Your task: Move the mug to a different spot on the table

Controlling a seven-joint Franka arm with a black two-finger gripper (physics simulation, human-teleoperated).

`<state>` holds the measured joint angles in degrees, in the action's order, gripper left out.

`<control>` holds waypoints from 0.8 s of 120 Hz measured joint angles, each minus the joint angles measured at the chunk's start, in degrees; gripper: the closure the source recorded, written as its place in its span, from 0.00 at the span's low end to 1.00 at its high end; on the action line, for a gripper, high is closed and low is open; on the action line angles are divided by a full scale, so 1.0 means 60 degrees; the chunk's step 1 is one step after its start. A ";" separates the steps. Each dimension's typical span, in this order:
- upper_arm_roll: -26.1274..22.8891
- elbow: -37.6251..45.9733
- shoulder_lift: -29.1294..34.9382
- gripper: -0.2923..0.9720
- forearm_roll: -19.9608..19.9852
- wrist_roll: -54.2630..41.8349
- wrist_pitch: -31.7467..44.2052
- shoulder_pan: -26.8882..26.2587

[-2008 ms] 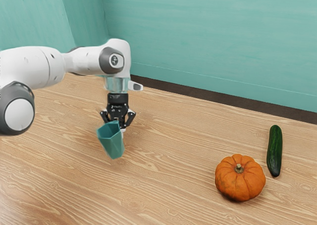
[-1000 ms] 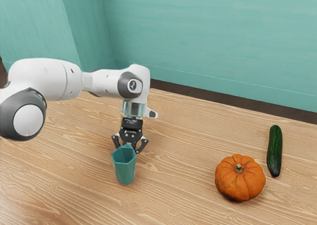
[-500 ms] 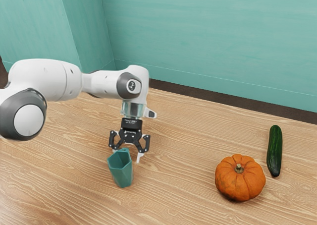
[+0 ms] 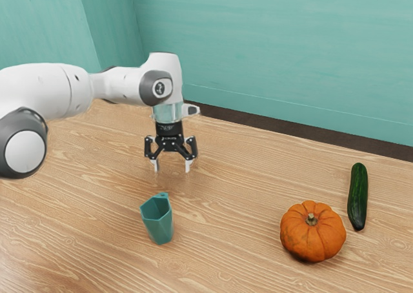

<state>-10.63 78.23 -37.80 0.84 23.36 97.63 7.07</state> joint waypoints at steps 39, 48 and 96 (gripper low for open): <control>0.0766 0.2975 0.4949 0.23 0.0117 -0.1385 0.0097 -0.0006; 0.1071 0.3086 0.5879 0.23 0.0120 -0.1760 -0.0155 -0.0056; 0.1609 0.2978 0.7086 0.23 0.0017 -0.2882 -0.1462 -0.0529</control>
<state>-0.98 96.09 4.71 0.94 6.07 88.86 3.89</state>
